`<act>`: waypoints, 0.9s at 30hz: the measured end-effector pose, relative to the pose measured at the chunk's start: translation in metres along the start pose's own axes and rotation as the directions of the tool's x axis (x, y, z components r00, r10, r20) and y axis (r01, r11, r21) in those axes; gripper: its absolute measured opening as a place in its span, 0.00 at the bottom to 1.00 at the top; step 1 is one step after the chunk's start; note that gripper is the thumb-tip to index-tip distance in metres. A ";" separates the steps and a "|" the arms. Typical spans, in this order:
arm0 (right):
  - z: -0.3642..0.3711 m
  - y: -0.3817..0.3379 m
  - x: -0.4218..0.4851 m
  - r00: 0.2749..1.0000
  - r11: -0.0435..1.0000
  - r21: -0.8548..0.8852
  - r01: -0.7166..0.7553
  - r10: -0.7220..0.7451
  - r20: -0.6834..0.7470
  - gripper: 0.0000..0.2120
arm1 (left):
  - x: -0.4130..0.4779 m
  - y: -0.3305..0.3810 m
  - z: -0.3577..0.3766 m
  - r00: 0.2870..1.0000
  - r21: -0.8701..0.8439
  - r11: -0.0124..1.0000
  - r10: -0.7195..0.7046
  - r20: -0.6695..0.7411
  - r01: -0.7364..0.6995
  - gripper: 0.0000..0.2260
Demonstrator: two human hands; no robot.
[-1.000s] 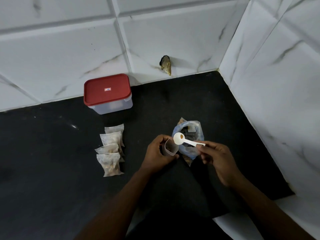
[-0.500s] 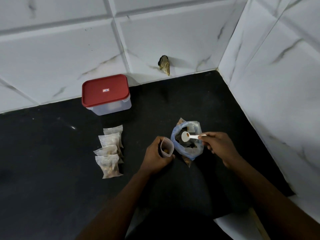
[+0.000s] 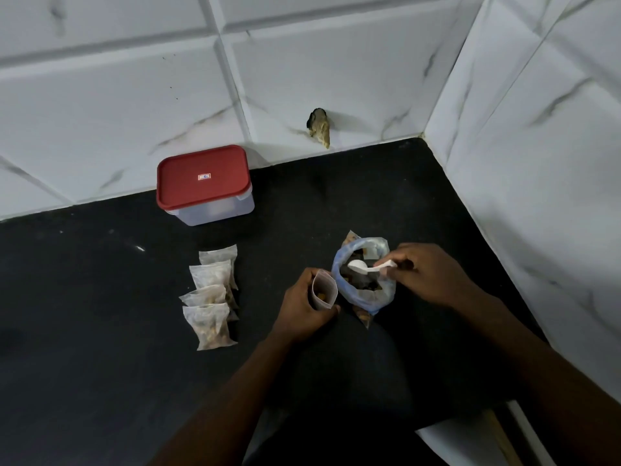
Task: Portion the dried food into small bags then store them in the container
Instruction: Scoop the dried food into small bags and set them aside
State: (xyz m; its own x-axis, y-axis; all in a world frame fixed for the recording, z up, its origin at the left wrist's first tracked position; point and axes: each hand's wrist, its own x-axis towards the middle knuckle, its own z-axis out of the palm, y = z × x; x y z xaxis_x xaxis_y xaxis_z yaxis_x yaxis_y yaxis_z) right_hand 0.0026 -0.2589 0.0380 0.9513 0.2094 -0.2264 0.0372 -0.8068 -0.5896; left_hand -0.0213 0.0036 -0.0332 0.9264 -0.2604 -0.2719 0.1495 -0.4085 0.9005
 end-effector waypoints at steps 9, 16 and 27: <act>0.020 -0.009 0.002 0.989 0.976 -0.161 0.146 -0.139 0.054 0.11 | -0.003 -0.001 0.000 1.000 0.015 1.000 0.019 -0.004 -0.019 0.25; 0.001 0.004 -0.008 0.985 0.962 -0.221 0.161 -0.145 0.090 0.10 | -0.003 -0.001 0.000 1.000 0.015 1.000 0.010 -0.002 -0.010 0.26; 0.018 0.003 0.004 0.975 0.976 -0.121 0.183 -0.164 0.148 0.09 | -0.003 -0.003 0.000 0.999 0.019 0.999 0.036 -0.009 -0.035 0.27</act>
State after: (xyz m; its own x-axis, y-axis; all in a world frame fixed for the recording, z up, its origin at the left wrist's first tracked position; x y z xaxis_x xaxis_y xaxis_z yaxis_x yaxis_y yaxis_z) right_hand 0.0010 -0.2505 0.0213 0.8761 0.4188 -0.2389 0.2476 -0.8158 -0.5226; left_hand -0.0242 0.0061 -0.0354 0.9342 -0.2670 -0.2367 0.1101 -0.4152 0.9030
